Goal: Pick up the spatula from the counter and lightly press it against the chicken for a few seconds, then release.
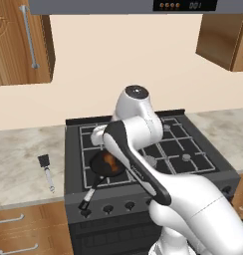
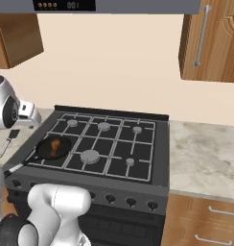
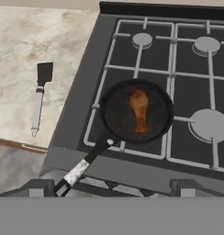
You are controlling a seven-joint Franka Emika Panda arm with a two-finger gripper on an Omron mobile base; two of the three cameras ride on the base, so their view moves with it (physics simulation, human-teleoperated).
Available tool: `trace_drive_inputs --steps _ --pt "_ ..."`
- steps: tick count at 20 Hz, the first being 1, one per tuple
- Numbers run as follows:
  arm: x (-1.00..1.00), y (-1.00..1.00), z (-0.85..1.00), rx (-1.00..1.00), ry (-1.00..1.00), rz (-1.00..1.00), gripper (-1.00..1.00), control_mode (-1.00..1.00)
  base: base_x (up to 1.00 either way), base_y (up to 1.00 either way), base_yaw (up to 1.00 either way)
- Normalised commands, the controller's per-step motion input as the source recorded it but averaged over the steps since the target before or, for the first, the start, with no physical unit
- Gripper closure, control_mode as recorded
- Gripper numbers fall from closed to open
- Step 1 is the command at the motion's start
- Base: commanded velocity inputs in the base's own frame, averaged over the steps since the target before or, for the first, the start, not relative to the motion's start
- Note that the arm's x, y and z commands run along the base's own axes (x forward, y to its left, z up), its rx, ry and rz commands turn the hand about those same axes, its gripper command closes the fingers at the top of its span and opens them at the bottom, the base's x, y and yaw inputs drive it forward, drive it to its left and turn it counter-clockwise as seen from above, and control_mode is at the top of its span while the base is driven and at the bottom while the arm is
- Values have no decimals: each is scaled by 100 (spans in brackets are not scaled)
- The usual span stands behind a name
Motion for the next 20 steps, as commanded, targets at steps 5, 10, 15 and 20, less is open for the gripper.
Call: trace_drive_inputs --steps 5,10,15,20 --pt "-1 71 -4 1 2 8 -100 -100 0 0 0" --pt "-5 76 -22 0 0 6 -100 -100 0 0 0" --pt "-1 63 -20 0 0 2 -100 -100 0 0 0" --pt "0 43 -19 1 1 0 -100 -100 0 0 0"
